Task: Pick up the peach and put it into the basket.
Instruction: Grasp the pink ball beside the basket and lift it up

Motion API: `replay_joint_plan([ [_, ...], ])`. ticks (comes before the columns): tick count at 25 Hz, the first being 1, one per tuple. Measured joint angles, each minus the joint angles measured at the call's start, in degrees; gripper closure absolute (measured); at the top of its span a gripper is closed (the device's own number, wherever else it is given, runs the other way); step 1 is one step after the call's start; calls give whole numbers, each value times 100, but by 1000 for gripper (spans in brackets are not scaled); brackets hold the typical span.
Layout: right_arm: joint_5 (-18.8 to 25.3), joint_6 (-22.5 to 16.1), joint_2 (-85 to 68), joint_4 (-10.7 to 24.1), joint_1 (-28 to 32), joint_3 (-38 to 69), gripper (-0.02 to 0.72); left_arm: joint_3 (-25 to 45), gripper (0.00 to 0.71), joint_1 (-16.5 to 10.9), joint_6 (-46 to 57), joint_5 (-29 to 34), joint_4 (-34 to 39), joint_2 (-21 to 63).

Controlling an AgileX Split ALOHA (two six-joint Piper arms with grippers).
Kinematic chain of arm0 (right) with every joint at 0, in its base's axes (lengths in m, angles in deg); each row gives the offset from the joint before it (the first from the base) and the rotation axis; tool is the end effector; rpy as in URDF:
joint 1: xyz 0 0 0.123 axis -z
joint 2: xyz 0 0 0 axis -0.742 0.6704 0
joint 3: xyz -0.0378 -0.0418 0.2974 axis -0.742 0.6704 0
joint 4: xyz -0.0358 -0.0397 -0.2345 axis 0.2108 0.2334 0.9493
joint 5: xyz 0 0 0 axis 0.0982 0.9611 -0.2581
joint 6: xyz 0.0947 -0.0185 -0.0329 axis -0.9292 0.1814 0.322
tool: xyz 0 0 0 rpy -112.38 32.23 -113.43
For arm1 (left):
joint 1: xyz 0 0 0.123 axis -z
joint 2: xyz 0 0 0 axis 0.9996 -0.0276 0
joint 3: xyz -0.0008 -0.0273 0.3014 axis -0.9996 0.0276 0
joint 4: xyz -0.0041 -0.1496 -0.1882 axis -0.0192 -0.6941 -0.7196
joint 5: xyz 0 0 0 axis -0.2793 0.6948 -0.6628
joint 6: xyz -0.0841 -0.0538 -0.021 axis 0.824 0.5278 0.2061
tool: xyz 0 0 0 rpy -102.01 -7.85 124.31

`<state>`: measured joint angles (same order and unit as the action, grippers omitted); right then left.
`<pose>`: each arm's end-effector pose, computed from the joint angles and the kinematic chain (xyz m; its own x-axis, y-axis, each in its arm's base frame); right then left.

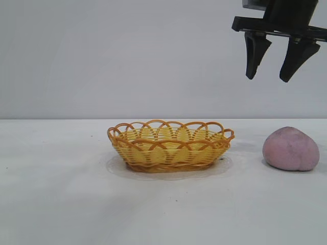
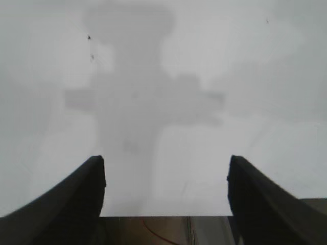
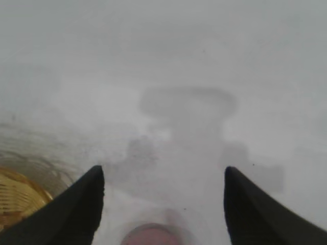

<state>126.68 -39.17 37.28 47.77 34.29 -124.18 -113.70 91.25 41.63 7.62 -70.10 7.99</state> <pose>0.3932 0.1048 0.2345 -0.9104 -0.1406 -0.3890 -0.1993 0.9732 0.1147 0.1912 -0.0053 0.2895 -0.9770 0.0267 -0.2114 0.0198 0.9992 0.0350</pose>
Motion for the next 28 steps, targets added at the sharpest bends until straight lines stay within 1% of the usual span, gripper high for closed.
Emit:
replay_joint_plan([
  [5, 8, 0, 0, 0, 0, 0, 285, 832, 213, 0, 0, 0, -20, 1434],
  [10, 22, 0, 0, 0, 0, 0, 285, 1406, 213, 0, 0, 253, -20, 2877],
  [12, 22, 0, 0, 0, 0, 0, 285, 1569, 213, 0, 0, 333, -20, 3431],
  [17, 25, 0, 0, 0, 0, 0, 285, 1941, 213, 0, -10, 289, -34, 4839],
  [22, 136, 0, 0, 22, 0, 0, 285, 2317, 213, 0, -62, -37, -38, 6109],
  [25, 258, 0, -13, 135, 0, 0, 285, 2416, 213, 0, -195, -73, -109, 6782],
  [28, 309, 0, -195, 352, 0, 0, 285, 2426, 213, 0, -283, -111, -188, 7034],
])
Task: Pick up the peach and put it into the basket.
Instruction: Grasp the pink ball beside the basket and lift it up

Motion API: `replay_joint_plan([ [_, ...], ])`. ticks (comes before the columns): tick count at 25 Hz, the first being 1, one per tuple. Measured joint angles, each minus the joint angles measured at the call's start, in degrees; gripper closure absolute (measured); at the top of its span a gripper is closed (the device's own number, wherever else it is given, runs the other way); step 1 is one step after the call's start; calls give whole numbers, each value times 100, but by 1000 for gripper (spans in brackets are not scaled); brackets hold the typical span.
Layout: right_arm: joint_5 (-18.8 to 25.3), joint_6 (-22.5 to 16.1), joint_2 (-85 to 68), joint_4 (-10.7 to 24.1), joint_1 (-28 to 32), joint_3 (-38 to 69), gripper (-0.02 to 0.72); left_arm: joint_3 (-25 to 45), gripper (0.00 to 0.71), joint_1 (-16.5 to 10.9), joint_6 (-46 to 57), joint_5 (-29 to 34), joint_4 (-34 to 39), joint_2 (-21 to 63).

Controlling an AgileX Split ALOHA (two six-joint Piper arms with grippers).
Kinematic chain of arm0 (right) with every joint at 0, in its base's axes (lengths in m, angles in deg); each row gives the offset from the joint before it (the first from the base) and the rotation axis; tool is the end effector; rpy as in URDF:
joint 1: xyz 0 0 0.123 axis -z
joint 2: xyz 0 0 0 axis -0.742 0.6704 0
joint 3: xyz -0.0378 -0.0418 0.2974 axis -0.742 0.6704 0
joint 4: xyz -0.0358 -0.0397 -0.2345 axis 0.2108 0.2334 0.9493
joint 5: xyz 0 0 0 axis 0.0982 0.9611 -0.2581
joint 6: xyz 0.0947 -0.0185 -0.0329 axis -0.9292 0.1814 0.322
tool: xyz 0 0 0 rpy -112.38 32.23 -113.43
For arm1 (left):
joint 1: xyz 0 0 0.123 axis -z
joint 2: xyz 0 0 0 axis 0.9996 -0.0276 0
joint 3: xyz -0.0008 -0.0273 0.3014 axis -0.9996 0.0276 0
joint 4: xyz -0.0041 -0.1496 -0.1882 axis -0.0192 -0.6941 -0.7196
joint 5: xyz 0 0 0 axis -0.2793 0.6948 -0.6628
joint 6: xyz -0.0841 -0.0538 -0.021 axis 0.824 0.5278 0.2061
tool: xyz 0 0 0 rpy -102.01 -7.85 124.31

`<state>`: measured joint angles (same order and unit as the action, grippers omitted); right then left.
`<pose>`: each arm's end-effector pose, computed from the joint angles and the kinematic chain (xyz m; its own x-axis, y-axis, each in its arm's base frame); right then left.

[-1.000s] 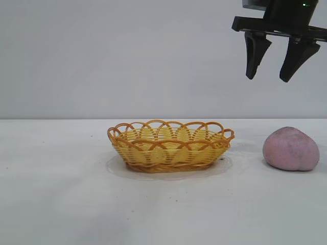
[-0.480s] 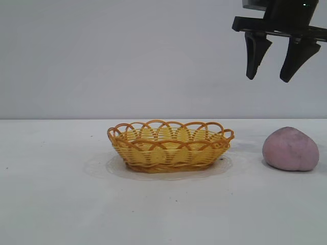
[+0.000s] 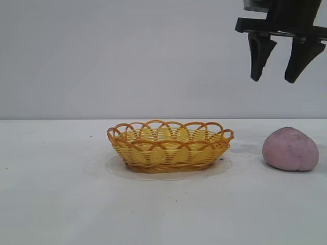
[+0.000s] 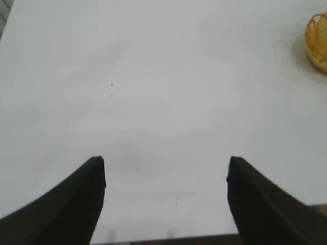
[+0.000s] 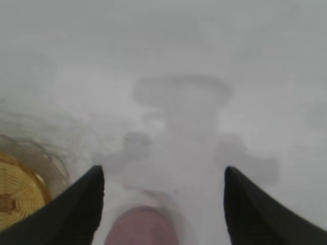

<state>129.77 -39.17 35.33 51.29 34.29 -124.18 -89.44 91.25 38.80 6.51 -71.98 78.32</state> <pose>0.3852 0.0985 0.2457 -0.9084 -0.1870 -0.3739 -0.2245 0.9727 0.0588 -0.0267 0.0024 0.2573 -0.5090 0.0396 -0.8598 0.0478 0.9987 0.0177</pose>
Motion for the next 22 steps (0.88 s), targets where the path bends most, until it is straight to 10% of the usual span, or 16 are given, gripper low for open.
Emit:
replay_joint_plan([
  [22, 1503, 0, -705, 110, -51, 0, 285, 0, 213, 0, -284, -23, -261, 19],
])
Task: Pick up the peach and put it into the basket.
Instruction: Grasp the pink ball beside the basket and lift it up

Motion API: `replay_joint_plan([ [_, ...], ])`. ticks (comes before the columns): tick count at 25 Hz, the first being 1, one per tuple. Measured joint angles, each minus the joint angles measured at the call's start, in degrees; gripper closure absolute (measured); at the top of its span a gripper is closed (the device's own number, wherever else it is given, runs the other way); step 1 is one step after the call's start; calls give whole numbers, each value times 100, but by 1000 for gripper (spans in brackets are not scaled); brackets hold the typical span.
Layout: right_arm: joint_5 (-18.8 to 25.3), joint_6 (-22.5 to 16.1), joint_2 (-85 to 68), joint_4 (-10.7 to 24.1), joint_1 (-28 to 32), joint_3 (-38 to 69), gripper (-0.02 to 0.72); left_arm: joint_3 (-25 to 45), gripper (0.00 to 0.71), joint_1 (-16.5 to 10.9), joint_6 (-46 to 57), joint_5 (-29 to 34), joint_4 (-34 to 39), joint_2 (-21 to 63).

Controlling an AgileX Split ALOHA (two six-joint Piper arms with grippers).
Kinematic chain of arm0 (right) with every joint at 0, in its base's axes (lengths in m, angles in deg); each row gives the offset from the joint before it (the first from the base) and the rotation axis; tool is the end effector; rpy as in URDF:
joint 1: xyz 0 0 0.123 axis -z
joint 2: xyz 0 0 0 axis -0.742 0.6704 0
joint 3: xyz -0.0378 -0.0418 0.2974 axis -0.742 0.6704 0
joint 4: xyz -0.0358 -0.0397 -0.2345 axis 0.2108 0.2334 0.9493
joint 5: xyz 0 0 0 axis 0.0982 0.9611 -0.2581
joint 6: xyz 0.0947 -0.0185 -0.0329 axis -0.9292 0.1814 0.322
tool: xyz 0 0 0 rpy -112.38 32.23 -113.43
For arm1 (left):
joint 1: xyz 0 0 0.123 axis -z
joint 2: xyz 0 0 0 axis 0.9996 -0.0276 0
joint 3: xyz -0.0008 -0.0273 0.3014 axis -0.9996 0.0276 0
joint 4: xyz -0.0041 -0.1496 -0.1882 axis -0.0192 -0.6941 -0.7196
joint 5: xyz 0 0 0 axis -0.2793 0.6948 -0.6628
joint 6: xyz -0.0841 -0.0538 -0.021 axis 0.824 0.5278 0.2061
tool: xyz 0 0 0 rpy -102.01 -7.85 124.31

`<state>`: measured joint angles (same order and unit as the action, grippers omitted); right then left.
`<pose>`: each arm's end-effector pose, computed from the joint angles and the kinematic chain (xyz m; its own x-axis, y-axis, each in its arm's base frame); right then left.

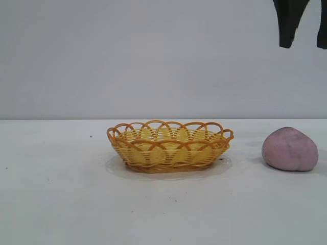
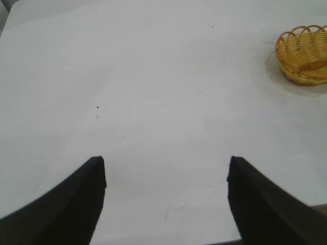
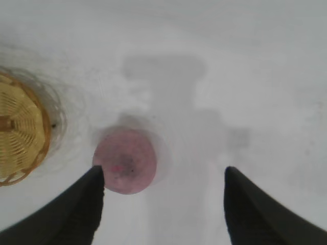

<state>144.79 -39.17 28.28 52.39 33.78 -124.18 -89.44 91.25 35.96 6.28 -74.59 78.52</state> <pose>0.3429 0.0908 0.2837 -0.9430 -0.2281 -0.2425 -0.2456 0.9684 0.0440 -0.0272 -0.0017 0.2576 -0.4992 0.0690 -0.8637 0.0979 0.9949 0.0228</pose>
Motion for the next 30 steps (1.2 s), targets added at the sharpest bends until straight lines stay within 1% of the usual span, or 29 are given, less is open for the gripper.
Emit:
replay_joint_plan([
  [5, 25, 0, 234, -132, -111, 0, 285, 0, 213, 0, 0, 0, 0, 0],
  [17, 2, 0, 1400, -181, -191, 0, 285, 0, 213, 0, -9, 0, 0, 0],
  [21, 2, 0, 1631, -324, -191, 0, 285, 0, 213, 0, -9, 0, 0, 0],
  [26, 2, 0, 1802, -403, -235, 0, 285, 0, 213, 0, -9, 0, 0, 0],
  [27, 2, 0, 1815, -407, -244, 0, 360, 0, 213, 0, -9, 0, 0, 0],
  [29, 2, 0, 1865, -416, -244, 0, 458, 0, 213, 0, -9, 0, 0, 0],
  [30, 2, 0, 1874, -416, -244, -8, 492, 0, 213, 0, -9, 0, 0, 0],
])
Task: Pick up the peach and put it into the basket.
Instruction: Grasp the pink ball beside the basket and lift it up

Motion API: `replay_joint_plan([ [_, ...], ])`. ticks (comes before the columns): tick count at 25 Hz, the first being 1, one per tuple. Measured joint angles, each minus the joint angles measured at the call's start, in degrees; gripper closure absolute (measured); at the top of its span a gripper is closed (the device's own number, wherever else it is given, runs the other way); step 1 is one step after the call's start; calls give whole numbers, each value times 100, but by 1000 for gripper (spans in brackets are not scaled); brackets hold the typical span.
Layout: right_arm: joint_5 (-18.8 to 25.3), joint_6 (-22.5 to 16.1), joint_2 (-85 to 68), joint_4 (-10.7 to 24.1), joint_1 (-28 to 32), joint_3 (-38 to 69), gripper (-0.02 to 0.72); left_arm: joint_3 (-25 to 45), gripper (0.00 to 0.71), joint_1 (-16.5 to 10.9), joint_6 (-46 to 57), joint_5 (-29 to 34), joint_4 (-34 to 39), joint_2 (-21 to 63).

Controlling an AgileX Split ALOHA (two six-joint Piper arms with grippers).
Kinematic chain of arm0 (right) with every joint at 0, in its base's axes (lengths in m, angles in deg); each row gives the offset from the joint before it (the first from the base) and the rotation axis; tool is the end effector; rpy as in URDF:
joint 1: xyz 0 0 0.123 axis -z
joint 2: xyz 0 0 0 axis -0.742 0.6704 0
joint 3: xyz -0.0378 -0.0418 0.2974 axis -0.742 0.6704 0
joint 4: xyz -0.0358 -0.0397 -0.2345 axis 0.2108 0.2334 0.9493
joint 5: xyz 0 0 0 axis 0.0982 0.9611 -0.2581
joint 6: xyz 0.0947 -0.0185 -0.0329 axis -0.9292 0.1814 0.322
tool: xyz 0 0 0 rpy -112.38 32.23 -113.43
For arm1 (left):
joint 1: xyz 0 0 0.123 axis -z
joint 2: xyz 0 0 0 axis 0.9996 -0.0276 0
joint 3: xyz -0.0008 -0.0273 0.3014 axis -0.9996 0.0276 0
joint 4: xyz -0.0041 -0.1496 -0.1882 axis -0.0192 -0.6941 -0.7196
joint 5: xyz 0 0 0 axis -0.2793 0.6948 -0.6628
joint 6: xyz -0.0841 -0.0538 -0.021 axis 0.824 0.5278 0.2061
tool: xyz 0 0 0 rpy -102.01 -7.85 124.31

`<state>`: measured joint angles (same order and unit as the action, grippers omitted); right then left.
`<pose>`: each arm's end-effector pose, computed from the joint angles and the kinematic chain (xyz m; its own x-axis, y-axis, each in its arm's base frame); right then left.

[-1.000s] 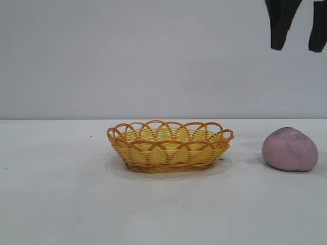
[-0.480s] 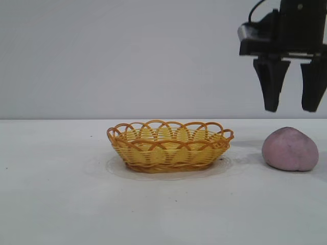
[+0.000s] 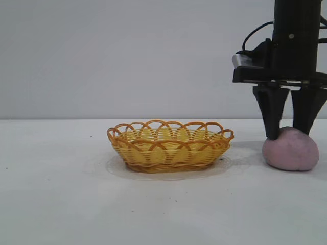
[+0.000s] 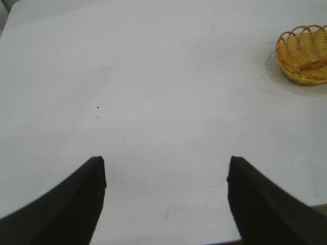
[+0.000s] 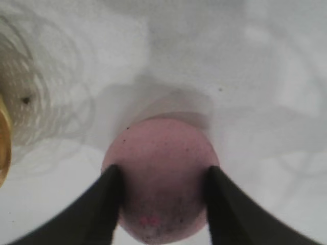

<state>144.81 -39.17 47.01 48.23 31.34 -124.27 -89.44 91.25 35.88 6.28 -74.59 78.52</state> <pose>0.3689 0.1212 0.1621 -0.9662 -0.2444 0.0822 -0.2356 0.9662 0.1043 -0.0272 -0.0017 0.2576 -0.4991 0.0703 -0.8637 0.0986 0.9948 0.0240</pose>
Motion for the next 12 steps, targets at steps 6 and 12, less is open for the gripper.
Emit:
replay_joint_plan([
  [6, -8, 0, 60, 0, 0, -13, 514, 0, 213, 0, 0, 0, 0, 0],
  [12, 48, 0, -92, 0, 0, -39, 703, 0, 213, 0, 0, 0, 0, 0],
])
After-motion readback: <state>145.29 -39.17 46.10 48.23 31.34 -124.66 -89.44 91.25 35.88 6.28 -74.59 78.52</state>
